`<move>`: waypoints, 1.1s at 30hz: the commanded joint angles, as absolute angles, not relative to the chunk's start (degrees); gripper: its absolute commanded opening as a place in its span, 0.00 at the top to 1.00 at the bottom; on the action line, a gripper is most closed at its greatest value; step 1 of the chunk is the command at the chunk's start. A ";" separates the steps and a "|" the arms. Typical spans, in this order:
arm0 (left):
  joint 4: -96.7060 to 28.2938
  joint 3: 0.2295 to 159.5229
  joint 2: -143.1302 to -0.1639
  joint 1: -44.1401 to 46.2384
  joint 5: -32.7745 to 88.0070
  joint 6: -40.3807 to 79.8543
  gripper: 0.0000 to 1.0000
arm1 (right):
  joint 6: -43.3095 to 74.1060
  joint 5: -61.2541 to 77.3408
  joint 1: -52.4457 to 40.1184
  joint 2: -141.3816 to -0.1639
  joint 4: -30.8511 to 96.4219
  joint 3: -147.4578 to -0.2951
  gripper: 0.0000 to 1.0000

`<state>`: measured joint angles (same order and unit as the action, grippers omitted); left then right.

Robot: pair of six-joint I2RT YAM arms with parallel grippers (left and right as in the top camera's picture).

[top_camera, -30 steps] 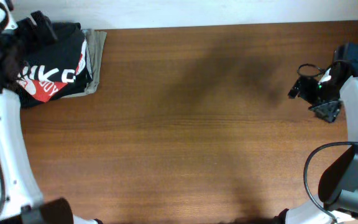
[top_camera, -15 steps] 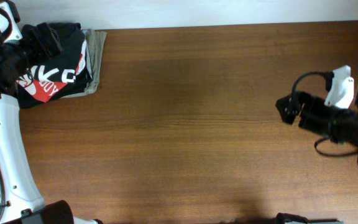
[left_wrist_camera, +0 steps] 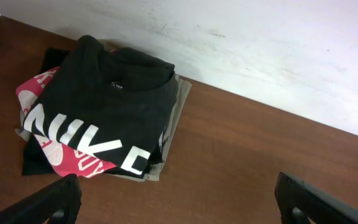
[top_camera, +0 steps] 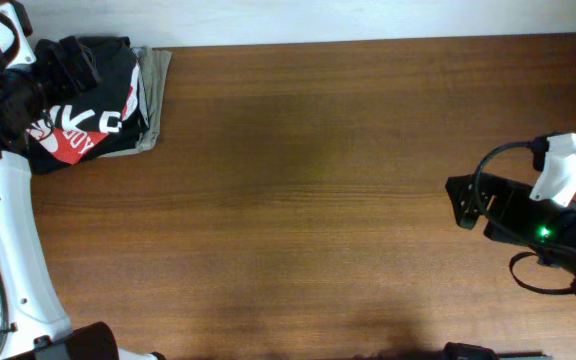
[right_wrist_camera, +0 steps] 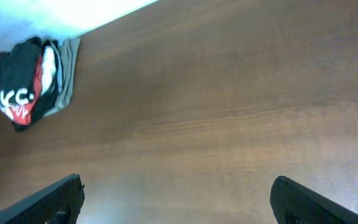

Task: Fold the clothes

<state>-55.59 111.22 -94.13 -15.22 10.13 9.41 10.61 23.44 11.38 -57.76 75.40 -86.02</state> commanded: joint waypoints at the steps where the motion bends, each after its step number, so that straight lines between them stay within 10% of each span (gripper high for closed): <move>1: -55.46 111.37 -94.28 -15.49 10.74 9.13 0.01 | 8.49 23.40 9.10 -52.73 66.65 -75.68 0.01; 13: -55.46 111.37 -94.28 -15.49 10.74 9.13 0.01 | -0.67 26.13 -2.59 -15.03 -3.95 -8.58 0.01; 33: -55.46 111.37 -94.28 -15.49 10.74 9.13 0.01 | -0.64 14.13 -1.10 -0.19 3.25 -0.32 0.01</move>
<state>-55.55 111.22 -94.19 -15.22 10.33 9.41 -0.25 14.79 -1.48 -0.84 2.83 -0.58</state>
